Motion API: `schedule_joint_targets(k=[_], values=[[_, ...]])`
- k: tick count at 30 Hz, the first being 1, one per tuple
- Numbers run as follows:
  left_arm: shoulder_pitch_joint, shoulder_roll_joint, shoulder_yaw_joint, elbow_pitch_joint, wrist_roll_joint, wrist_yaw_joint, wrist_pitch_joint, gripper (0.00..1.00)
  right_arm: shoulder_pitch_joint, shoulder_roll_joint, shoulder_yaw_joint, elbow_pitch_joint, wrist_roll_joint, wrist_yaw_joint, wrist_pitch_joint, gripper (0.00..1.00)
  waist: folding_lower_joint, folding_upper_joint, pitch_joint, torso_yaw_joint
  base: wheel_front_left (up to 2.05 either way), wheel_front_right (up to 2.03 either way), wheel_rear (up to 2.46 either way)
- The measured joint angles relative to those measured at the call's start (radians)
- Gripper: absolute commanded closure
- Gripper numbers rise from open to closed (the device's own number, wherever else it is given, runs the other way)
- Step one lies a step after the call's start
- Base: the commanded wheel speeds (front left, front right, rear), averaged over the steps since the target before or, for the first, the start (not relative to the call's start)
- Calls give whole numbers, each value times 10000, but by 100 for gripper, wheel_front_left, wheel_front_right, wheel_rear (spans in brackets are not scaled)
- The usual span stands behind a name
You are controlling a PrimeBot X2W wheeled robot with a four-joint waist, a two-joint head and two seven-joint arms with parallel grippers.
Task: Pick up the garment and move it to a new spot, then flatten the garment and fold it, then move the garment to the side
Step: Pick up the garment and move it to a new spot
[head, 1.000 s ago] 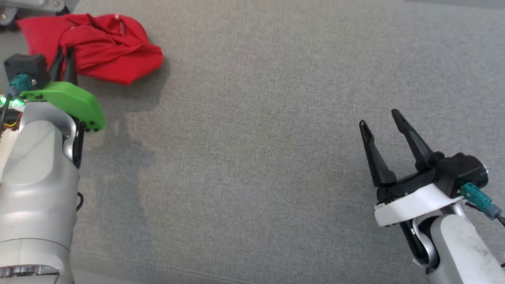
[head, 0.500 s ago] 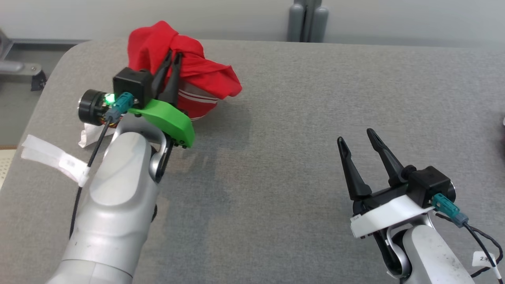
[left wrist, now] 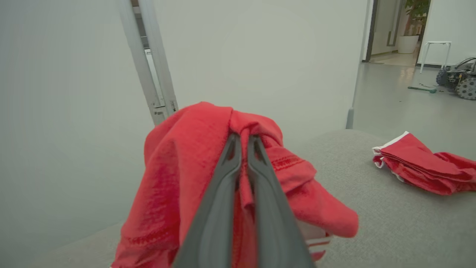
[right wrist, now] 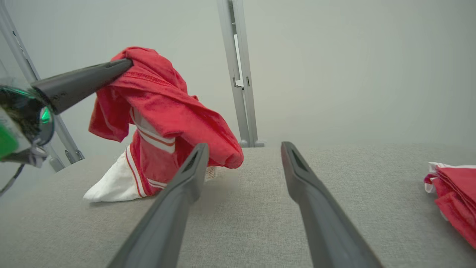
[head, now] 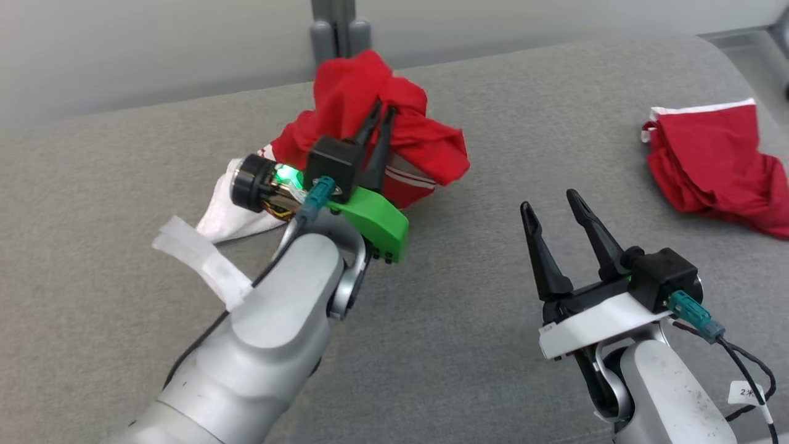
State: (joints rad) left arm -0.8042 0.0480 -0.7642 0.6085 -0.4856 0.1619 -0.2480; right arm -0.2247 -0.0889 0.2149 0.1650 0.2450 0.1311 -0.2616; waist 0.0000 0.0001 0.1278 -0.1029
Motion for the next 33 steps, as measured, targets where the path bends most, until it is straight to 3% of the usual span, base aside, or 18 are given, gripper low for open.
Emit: schedule_joint_targets(k=[1,9,13,20,26,33], values=[[8,-6,-357,25,-213,107,8,0,-16,23,23,8,4,0,0,0,0,0,14,-176,0,0,0],[65,-4,-2658,-104,-1471,232,2,0,-2,65,-167,33,15,0,-2,0,-1,-1,104,-1157,0,0,0],[59,-15,-2920,-238,-1839,428,-88,0,101,77,-297,33,-6,0,-2,0,0,-1,55,-1158,0,0,0],[515,290,-1154,-972,-1354,917,-144,0,333,102,-389,-31,-138,0,-4,0,0,-1,-186,-585,0,0,0],[2476,1473,815,-2441,-353,675,-144,0,639,-15,-428,8,-268,-2,-10,0,0,-1,-444,47,0,0,0],[5374,1620,2755,-4159,698,105,-146,0,1106,-63,-351,107,-326,0,-10,0,-1,-1,-827,559,0,0,0]])
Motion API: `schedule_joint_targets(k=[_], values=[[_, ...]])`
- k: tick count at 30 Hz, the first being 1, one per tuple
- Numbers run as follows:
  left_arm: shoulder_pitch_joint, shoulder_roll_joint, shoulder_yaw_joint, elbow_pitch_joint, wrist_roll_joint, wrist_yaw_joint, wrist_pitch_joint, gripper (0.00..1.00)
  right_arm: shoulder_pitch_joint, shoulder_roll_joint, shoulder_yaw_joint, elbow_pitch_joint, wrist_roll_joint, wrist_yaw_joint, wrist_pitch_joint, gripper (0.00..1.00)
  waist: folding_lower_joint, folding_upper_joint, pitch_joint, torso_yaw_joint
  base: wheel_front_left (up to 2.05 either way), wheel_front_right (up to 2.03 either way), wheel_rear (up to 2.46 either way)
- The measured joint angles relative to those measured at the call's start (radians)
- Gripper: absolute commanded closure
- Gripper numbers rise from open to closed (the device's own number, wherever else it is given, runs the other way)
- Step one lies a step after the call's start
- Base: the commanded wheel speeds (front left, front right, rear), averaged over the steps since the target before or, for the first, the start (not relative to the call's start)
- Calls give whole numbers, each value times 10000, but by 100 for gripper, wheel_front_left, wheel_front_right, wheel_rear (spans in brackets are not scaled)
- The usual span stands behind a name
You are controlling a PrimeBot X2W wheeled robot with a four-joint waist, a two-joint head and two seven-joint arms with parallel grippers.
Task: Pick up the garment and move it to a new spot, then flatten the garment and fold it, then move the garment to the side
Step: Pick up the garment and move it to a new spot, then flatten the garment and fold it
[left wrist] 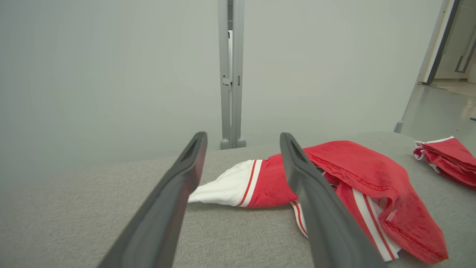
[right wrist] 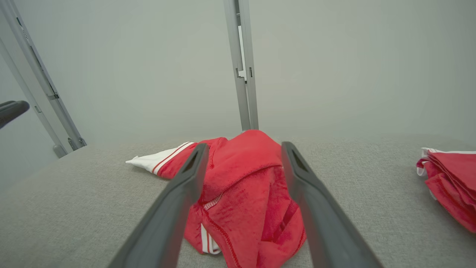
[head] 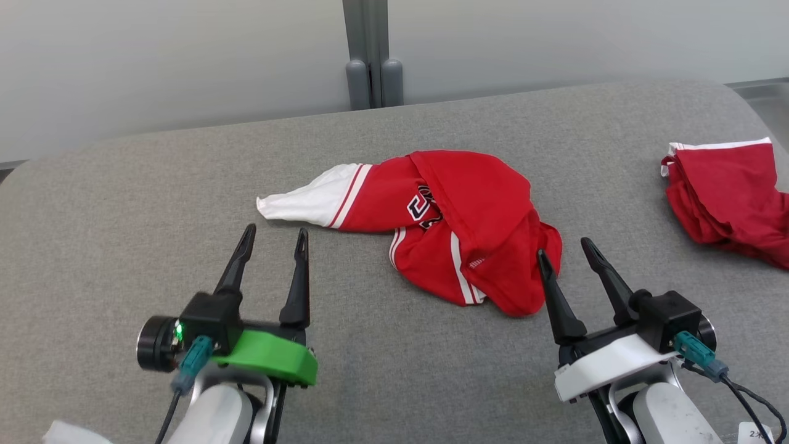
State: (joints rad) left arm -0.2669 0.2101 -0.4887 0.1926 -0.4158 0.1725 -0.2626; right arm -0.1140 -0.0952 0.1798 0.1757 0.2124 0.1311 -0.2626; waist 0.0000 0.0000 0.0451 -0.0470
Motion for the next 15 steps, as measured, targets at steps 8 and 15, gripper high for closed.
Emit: schedule_joint_targets(k=[8,15], values=[[1763,-1028,1542,-593,1041,-790,2,0,281,79,-12,159,-13,0,0,0,0,0,-250,226,0,0,0],[1698,-1446,1904,-422,1649,-1492,0,0,26,75,462,1104,-474,-2,10,0,0,0,-153,484,0,0,0]])
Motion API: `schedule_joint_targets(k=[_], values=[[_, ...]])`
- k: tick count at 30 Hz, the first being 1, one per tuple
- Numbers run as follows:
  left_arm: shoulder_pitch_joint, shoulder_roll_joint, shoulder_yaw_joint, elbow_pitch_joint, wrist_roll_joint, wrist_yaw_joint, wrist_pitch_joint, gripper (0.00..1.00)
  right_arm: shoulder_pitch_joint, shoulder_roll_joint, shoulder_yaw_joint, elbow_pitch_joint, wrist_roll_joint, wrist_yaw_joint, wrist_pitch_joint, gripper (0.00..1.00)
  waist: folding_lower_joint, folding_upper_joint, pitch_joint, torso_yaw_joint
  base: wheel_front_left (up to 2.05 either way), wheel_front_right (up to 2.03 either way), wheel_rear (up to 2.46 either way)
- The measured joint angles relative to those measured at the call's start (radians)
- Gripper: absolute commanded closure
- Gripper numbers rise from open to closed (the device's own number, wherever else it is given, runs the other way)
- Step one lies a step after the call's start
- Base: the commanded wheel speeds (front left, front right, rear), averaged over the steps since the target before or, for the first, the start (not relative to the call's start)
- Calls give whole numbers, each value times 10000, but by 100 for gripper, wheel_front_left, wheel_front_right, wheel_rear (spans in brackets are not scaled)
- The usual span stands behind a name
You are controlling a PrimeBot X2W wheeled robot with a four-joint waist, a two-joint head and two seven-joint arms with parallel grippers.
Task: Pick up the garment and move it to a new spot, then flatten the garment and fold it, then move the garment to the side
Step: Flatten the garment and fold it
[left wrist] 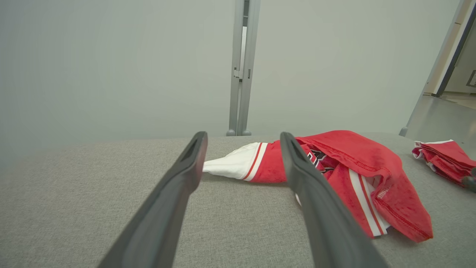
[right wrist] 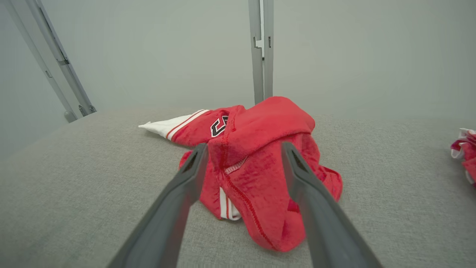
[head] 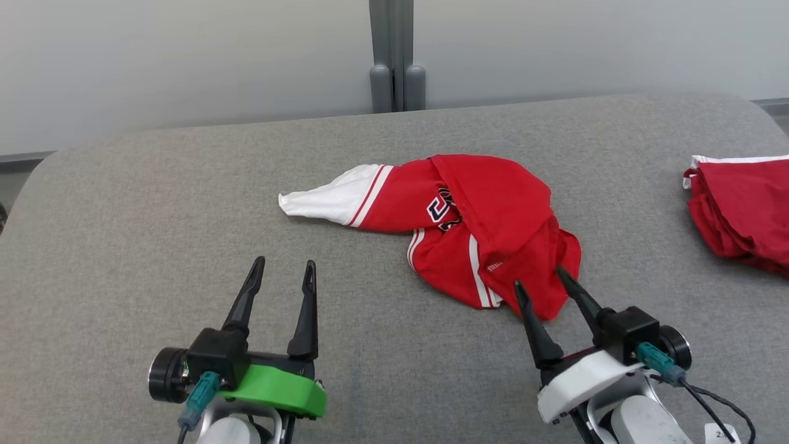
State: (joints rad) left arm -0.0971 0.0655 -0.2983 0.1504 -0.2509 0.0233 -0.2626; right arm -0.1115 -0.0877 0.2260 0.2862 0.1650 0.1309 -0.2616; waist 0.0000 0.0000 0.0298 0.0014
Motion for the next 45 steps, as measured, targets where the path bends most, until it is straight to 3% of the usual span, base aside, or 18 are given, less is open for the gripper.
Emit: schedule_joint_targets(k=[9,19,20,21,27,33,39,41,45], values=[[-116,-140,-58,245,245,-276,0,0,-1224,247,-125,2084,69,2,65,0,0,0,256,778,0,0,0],[-122,-151,-326,178,50,-128,0,0,-2086,337,-849,3614,573,2,46,0,0,0,579,1784,0,0,0],[-122,-151,-343,178,33,-96,0,0,-2147,347,-861,3668,713,0,44,64,0,0,610,1866,0,0,0],[-122,-151,-370,178,21,-61,0,0,-2215,349,-859,3691,759,0,42,100,0,0,638,1939,0,0,0],[-89,-151,-359,213,-36,12,0,0,-2290,341,-663,2690,1076,-2,0,100,0,0,611,2044,0,0,0],[-66,-153,-525,284,-190,23,0,0,-2344,336,454,1066,2056,-2,0,100,0,0,355,1834,0,0,0],[-43,-157,-717,397,-314,33,0,0,-3955,86,1896,-186,3035,-2,0,100,0,0,95,1703,0,0,0],[42,-159,-742,445,-362,27,0,0,-4625,52,1889,-422,3421,-2,-2,100,0,0,4,1697,0,0,0],[203,-159,-738,510,-378,-12,0,0,-5604,-282,706,-192,3962,-2,159,100,0,0,-183,1744,0,0,0]])
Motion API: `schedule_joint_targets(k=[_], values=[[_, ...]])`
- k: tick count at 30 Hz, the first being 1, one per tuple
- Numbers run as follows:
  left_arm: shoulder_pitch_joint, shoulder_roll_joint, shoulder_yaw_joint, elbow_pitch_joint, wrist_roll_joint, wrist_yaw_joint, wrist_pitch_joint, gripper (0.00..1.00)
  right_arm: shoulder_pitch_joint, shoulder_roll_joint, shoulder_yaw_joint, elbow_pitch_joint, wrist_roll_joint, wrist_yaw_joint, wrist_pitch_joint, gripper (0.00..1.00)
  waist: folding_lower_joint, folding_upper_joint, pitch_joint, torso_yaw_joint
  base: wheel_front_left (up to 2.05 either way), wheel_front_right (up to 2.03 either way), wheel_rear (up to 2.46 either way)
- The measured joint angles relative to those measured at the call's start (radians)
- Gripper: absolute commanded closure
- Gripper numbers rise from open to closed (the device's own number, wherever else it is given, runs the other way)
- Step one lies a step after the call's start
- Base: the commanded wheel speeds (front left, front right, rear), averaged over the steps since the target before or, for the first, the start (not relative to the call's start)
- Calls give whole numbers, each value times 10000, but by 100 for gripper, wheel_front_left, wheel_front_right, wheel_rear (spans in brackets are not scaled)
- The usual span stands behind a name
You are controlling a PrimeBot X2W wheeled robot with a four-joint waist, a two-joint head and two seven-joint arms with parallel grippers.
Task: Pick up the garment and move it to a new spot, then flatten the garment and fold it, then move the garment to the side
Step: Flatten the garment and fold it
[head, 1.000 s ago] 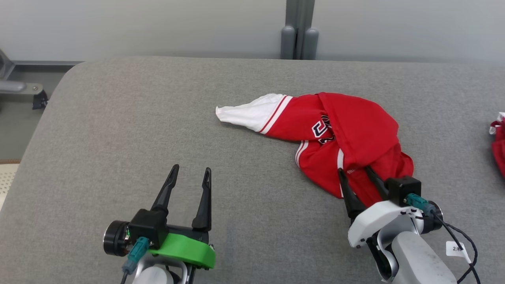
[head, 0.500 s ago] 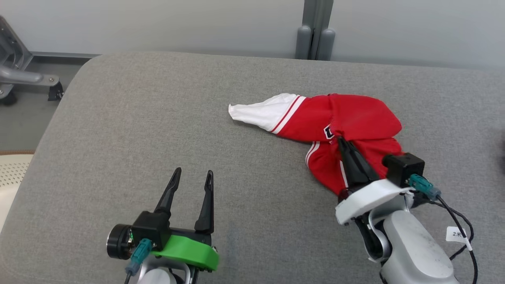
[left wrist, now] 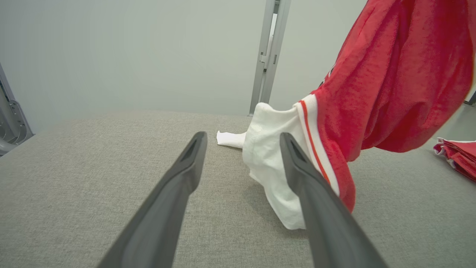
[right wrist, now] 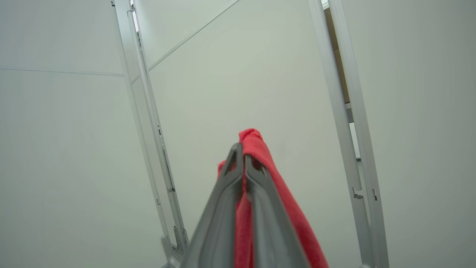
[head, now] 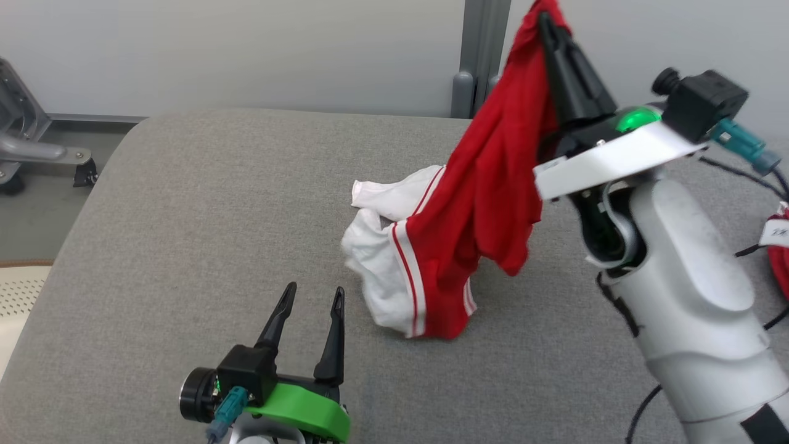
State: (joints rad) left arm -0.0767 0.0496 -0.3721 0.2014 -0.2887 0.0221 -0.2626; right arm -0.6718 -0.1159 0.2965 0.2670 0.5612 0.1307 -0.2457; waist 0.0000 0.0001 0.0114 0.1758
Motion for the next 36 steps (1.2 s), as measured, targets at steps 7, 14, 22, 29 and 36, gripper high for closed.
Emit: schedule_joint_targets(k=[7,14,22,29,36], values=[[83,2,82,-104,-67,44,2,0,138,-1338,-2357,1427,-111,0,1001,100,0,0,-17,71,0,0,0],[66,0,-96,-140,-102,58,0,0,920,-2435,-3568,3927,-1216,0,1814,100,0,0,244,-73,0,0,0],[39,-2,-82,-113,-153,148,0,0,1641,-2842,-4646,5866,-2245,0,1944,0,0,0,367,-348,0,0,0],[-15,-2,58,-98,-100,134,0,0,1826,-2368,-4472,5112,-2644,0,865,0,0,0,293,-784,0,0,0],[-54,-2,322,-420,-109,134,2,0,2960,-1350,-3116,2339,-1885,0,186,0,0,0,128,-1212,0,0,0]])
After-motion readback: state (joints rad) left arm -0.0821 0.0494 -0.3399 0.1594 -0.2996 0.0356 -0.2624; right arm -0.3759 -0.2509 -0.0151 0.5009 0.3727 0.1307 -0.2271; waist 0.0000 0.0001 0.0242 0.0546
